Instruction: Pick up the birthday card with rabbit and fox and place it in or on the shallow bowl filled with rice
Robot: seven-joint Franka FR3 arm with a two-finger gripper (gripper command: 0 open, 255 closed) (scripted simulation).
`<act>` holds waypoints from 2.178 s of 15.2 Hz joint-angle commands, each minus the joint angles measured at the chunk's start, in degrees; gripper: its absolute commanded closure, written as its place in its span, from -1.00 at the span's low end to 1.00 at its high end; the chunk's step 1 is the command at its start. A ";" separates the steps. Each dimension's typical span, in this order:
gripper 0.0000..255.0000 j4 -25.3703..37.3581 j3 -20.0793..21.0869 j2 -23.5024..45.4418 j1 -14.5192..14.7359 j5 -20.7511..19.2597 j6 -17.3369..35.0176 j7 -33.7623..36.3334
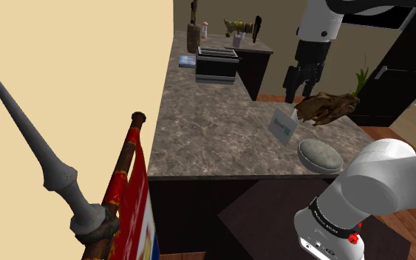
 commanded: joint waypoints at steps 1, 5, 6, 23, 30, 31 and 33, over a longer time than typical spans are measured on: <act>-1.00 0.00 0.00 0.00 0.00 0.00 0.00 0.00; -1.00 -4.28 -3.56 1.00 -2.46 -3.14 6.64 -2.06; -1.00 -5.19 -4.48 1.45 -3.10 -3.91 8.37 -2.56; -1.00 -9.96 -22.27 22.13 -11.61 -11.85 40.56 -11.82; -1.00 -10.37 -25.88 29.40 -11.63 -10.39 49.07 -14.57; -1.00 -10.72 -26.07 30.04 -11.53 -10.21 50.02 -14.74; -1.00 -11.36 -26.44 31.39 -11.32 -9.78 51.95 -15.12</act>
